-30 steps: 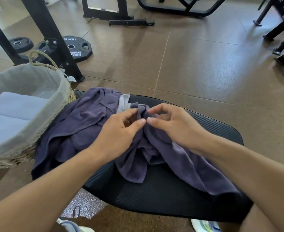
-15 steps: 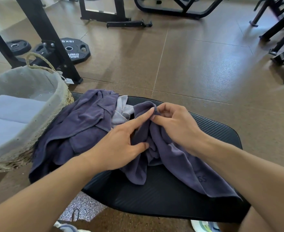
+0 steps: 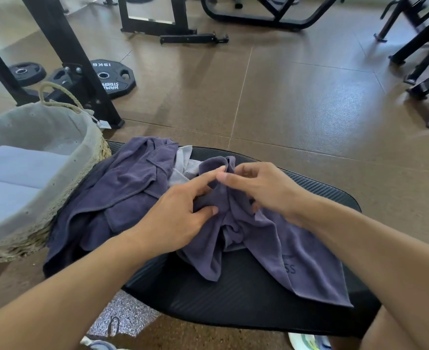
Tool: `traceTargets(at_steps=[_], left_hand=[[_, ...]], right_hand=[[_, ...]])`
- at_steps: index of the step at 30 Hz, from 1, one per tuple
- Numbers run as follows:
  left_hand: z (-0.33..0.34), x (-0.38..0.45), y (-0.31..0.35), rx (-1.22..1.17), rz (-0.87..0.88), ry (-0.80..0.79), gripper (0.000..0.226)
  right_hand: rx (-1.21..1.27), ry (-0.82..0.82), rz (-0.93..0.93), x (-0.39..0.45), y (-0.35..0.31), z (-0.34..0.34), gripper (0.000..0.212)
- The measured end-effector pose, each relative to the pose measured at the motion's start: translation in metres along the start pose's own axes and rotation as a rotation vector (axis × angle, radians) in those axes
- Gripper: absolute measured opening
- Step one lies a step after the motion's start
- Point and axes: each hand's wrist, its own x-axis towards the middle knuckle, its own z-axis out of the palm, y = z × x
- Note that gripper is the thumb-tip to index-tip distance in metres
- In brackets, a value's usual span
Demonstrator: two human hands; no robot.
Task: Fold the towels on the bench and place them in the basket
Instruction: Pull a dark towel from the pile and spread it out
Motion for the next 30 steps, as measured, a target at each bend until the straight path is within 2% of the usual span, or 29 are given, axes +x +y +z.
traceTargets(at_steps=[4,7,10,12,15,17,20,22,26,30], left_hand=[[0.004,-0.001,0.001,-0.012,-0.029,0.008,0.088],[0.003,-0.001,0.000,-0.021,-0.050,0.065,0.085],[0.004,0.000,0.004,-0.120,-0.079,0.099,0.049],[0.004,0.001,0.009,-0.166,-0.077,0.180,0.024],[0.001,0.003,0.008,-0.091,-0.078,0.301,0.008],[-0.001,0.004,0.002,-0.003,-0.118,0.337,0.006],[-0.002,0.005,-0.011,0.082,-0.168,0.339,0.010],[0.000,0.005,-0.014,0.147,-0.163,0.312,0.018],[0.006,0.003,-0.009,0.144,-0.106,0.230,0.012],[0.012,0.002,-0.008,0.085,-0.056,0.200,0.034]], right_hand=[[-0.003,0.080,0.004,0.005,0.006,0.001,0.032],[0.081,0.198,0.018,0.010,0.007,-0.002,0.023],[0.192,0.411,-0.030,0.018,0.006,-0.012,0.018],[0.243,0.467,-0.064,0.021,0.005,-0.019,0.012],[0.157,0.291,-0.063,0.022,0.009,-0.025,0.016],[-0.138,0.192,-0.062,0.021,0.014,-0.030,0.025],[-0.550,0.163,-0.028,0.015,0.012,-0.042,0.026],[-0.605,0.111,-0.004,0.012,0.013,-0.050,0.023],[-0.844,-0.082,-0.047,0.010,0.018,-0.052,0.019],[-0.841,0.013,-0.093,0.008,0.015,-0.049,0.007]])
